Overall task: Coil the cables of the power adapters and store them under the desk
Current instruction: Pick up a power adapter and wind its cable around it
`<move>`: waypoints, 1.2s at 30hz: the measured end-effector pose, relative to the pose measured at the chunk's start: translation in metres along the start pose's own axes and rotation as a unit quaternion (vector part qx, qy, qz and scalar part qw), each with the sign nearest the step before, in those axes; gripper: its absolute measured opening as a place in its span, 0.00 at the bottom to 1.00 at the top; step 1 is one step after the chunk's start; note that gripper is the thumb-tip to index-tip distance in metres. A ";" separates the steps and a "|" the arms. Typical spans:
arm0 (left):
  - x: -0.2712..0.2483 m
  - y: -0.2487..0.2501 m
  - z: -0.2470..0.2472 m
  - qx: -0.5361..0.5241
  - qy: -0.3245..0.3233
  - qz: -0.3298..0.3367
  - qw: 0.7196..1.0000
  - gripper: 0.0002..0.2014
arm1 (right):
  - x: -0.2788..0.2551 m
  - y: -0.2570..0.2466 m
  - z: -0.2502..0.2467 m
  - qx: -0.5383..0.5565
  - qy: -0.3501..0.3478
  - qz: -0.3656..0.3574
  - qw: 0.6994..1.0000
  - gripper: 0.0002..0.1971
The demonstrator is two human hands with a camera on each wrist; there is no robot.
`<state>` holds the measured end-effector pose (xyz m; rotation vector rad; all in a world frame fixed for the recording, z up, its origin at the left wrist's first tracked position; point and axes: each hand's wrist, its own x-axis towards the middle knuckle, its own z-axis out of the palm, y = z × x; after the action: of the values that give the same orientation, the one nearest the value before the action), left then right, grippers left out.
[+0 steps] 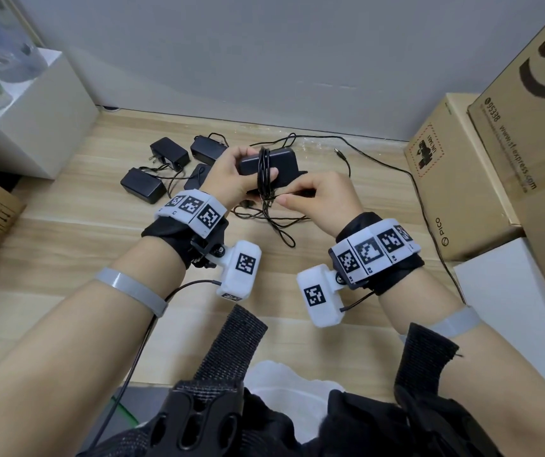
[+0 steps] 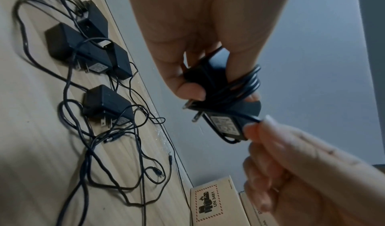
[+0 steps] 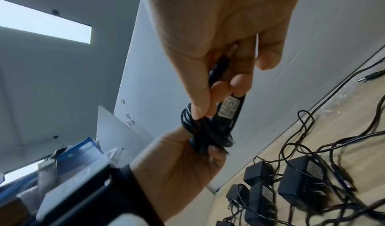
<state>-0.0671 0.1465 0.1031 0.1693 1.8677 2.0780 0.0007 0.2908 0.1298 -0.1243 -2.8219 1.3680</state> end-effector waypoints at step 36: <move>-0.007 -0.004 0.012 0.020 -0.079 0.036 0.996 0.21 | 0.016 -0.005 -0.001 0.130 0.093 0.048 0.986 0.10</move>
<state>-0.0558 0.1552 0.1018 0.4060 1.8340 2.0102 -0.0156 0.2898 0.1339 -0.3685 -2.4921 1.6332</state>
